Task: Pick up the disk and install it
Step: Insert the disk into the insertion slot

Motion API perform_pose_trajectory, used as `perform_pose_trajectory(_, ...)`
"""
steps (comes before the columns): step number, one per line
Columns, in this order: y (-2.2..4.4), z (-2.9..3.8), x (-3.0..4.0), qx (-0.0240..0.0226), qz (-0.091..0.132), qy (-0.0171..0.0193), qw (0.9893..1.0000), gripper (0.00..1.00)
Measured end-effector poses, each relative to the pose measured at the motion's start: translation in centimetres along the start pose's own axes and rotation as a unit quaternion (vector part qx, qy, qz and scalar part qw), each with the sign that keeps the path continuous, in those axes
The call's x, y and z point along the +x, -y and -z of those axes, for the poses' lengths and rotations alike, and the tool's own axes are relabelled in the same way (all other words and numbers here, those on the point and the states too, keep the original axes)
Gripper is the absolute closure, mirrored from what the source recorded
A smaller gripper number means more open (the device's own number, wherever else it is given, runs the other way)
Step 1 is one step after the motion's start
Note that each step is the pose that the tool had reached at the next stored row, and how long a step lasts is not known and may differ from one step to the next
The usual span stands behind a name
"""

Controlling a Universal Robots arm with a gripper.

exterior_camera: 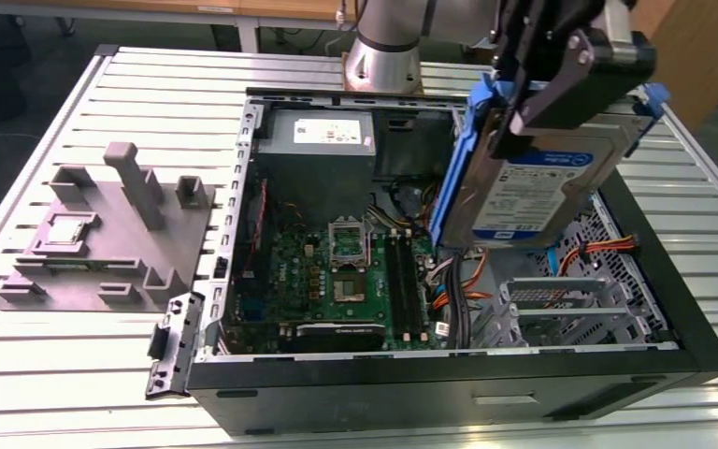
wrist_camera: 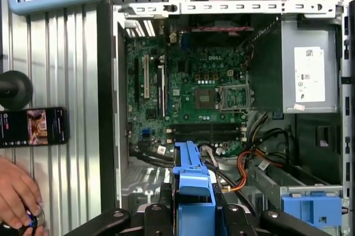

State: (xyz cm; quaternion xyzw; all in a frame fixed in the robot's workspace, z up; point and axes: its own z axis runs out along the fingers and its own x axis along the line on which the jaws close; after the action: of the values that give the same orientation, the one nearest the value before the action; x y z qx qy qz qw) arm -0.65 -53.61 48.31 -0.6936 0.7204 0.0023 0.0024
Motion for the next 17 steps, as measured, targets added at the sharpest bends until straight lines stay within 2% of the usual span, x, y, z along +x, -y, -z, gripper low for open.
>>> perform_pose_trajectory(3,1.04,-0.01,0.03,-0.0004,0.000,-0.0001,1.0000,0.64)
perform_pose_trajectory(6,1.66,-0.01,0.05,-0.0005,0.000,-0.0001,1.0000,0.64)
perform_pose_trajectory(8,1.84,-0.02,0.05,-0.0005,0.000,-0.0001,1.0000,0.64)
perform_pose_trajectory(17,1.91,-0.02,0.05,-0.0004,0.000,-0.0001,1.0000,0.64)
